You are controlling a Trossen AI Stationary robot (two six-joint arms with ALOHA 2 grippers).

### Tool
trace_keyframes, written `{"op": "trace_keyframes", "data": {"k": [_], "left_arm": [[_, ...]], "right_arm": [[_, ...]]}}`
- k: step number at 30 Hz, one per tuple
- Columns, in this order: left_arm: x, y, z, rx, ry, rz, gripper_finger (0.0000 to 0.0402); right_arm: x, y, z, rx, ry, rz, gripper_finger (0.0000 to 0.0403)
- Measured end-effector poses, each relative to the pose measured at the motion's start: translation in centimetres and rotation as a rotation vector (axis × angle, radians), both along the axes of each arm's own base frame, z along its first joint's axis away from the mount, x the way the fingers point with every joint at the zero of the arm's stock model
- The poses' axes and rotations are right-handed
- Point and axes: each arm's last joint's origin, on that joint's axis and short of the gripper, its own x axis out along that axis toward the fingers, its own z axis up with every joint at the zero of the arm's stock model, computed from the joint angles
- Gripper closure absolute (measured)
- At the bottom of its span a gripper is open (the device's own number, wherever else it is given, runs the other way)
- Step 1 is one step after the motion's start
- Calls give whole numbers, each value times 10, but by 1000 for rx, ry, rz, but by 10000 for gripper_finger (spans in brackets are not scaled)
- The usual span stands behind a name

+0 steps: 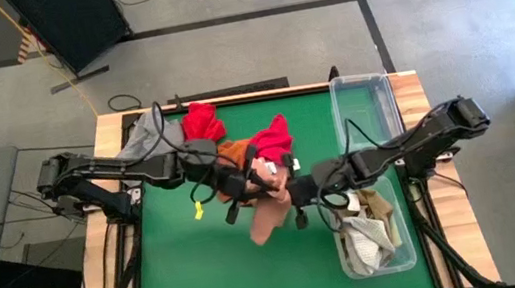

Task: Sort towels by color in basket
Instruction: Put the brown patterned towel into the top transparent bin

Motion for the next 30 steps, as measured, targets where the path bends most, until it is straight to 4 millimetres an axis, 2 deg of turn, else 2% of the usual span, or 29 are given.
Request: {"op": "trace_keyframes", "data": {"k": [6,16,21,30], "left_arm": [[-1,3,-5,18,70,107,311],[-6,11,-14,71,178,352,221],[-7,13,-17,79,215,431,201],[-10,14,-27,59,323,440,199]], "right_arm": [[-12,5,8,-80,-6,-195,384],[-50,17,39,-159,-81,-510,384],[-65,23,47,-230,-96,-677,384],[-88,27,59,-383,-56,-972,384]]}}
